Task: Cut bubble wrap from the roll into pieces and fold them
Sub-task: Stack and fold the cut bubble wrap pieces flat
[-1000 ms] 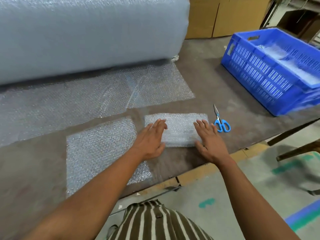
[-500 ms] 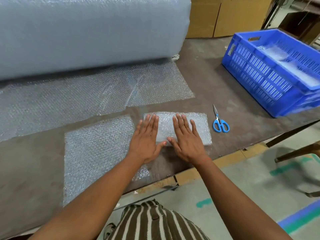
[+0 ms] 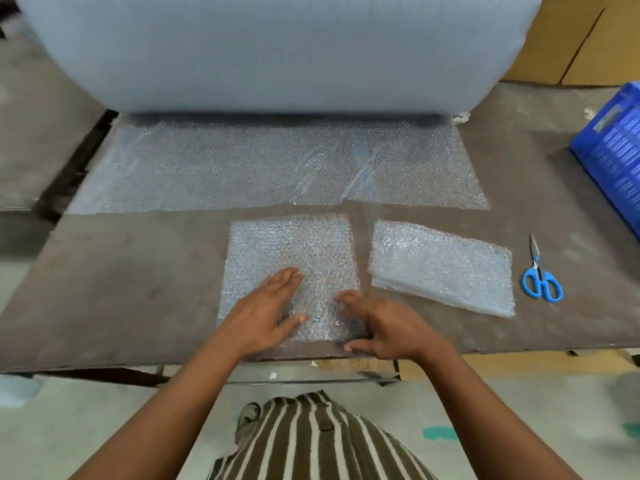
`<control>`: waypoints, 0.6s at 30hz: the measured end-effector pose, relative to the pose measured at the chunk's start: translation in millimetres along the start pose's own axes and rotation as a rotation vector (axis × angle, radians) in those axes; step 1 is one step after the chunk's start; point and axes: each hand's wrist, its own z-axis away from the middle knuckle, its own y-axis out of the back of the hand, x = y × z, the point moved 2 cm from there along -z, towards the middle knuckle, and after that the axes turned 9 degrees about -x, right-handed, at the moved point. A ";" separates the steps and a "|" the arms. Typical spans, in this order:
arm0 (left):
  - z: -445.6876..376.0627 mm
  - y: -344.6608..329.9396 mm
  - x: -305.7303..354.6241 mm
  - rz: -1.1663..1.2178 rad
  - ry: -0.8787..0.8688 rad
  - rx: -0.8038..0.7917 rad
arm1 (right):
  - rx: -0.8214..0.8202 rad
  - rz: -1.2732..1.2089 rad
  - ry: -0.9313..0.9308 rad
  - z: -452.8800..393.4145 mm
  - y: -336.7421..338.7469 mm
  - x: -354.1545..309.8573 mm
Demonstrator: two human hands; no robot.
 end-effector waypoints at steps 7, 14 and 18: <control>43.2 -18.8 -18.0 0.038 -0.028 0.056 | 0.111 0.014 0.064 1.6 -10.2 -5.5; 53.4 -16.6 -22.9 0.138 0.038 0.074 | 0.203 -0.144 -0.119 -10.1 0.2 -7.7; 52.7 -9.3 -24.2 0.175 0.080 0.170 | 0.285 -0.346 -0.169 -17.0 12.2 -10.7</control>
